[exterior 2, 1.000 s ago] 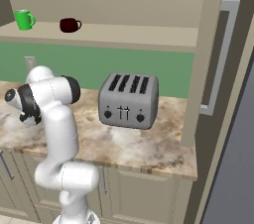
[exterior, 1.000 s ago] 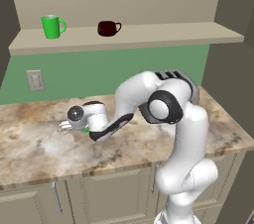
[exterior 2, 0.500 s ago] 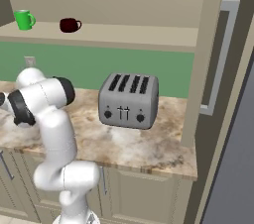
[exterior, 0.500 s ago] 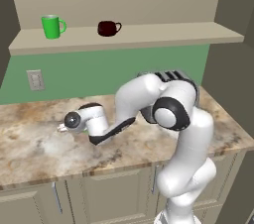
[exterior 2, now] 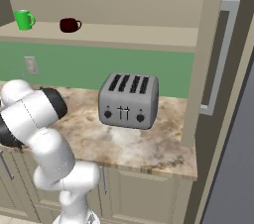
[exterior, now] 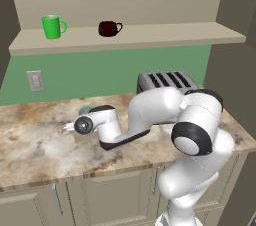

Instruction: Pick the mug on the counter and place it in the cabinet with the handle facing the right, like the mugs already inside.

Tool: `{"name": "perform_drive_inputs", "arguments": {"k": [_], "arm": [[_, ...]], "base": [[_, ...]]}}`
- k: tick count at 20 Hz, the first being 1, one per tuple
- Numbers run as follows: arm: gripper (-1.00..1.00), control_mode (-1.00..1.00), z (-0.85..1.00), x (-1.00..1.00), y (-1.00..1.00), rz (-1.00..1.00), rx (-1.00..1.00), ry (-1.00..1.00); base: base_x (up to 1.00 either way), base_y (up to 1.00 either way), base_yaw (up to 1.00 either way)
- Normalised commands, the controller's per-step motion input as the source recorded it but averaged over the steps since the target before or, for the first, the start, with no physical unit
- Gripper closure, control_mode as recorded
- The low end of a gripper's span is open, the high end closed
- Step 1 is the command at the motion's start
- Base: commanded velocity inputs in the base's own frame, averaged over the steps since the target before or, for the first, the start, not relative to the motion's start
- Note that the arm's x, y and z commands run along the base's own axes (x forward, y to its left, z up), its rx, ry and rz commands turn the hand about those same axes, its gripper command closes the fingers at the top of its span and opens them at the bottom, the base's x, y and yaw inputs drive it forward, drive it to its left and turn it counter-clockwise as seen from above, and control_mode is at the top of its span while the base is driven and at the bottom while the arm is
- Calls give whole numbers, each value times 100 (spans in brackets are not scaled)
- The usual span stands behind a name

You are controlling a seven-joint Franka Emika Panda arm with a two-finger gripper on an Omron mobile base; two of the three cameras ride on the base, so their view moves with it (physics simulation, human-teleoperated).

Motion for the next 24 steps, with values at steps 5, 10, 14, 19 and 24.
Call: {"name": "perform_drive_inputs", "arguments": {"k": [5,10,14,19,24], "arm": [[100,-100,51,-22,-19,0,8,-2],[100,-100,46,-23,-15,0,11,0],[100,-100,51,-17,-13,0,10,0],[100,-100,59,-21,-8,0,8,0],[100,-100,52,-24,-6,4,9,0]], "base": [[0,0,0],[0,0,0],[0,0,0],[0,0,0],[0,0,0]]}}
